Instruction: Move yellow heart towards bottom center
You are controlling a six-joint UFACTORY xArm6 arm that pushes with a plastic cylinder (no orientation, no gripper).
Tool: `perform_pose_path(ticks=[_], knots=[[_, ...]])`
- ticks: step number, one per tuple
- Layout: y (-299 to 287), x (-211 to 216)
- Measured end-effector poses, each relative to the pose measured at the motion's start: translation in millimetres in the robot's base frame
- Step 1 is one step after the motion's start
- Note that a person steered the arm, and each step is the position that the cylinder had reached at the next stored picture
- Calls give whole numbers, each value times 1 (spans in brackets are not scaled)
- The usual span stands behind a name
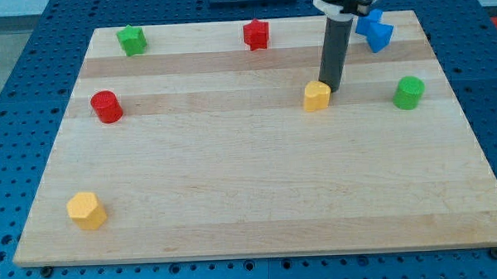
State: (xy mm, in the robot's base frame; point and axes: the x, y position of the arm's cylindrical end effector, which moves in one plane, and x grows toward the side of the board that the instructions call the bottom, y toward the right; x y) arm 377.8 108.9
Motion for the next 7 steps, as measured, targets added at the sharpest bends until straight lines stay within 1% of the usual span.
perform_pose_path(ticks=[1, 4, 5, 7], knots=[[-6, 18], [-63, 63], [-71, 74], [-89, 59]])
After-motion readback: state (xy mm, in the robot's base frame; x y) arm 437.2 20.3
